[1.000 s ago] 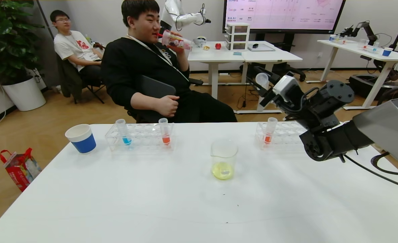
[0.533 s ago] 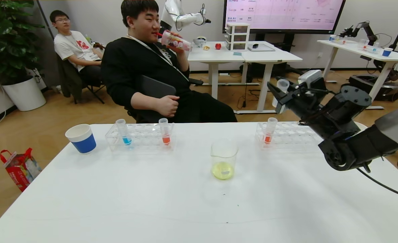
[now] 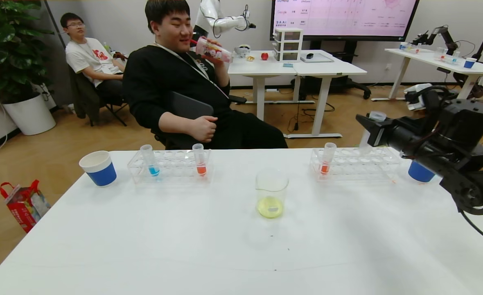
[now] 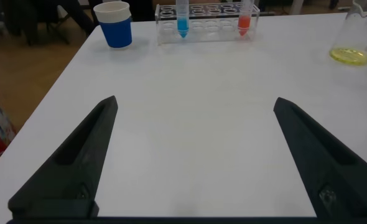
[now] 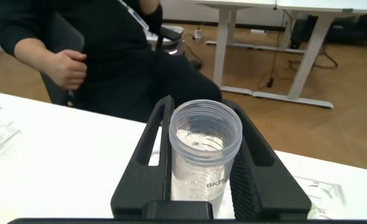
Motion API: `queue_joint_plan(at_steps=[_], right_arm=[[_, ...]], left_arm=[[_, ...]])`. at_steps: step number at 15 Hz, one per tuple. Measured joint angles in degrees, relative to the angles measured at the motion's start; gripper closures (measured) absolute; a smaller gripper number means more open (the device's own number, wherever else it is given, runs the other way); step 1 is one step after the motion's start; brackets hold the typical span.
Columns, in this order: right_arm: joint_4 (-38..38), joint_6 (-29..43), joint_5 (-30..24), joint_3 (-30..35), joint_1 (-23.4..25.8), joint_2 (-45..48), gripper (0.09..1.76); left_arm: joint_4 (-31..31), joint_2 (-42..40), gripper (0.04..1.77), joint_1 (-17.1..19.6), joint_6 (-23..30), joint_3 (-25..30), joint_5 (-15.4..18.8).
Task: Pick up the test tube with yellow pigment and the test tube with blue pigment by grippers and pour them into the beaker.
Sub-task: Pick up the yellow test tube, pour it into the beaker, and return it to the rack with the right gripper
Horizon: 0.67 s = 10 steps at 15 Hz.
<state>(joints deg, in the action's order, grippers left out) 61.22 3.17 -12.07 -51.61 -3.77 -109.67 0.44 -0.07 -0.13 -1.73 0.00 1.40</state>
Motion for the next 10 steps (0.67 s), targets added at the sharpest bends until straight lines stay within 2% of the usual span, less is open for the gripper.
queue_joint_plan(at_steps=[3,7,10], right_arm=[[0.05,0.13,-2.12,-0.04,4.75,1.04,1.33],[-0.01,0.18,-9.42,-0.83,14.68,1.07,1.33],[-0.04,0.22,-12.29,-3.34,22.11,-0.52,1.33]], left_arm=[[0.0,0.0,0.06,0.0,0.0,0.0,-0.02],[0.0,0.0,0.06,0.0,-0.02,0.0,-0.02],[0.0,0.0,0.06,0.0,0.0,0.0,0.0]])
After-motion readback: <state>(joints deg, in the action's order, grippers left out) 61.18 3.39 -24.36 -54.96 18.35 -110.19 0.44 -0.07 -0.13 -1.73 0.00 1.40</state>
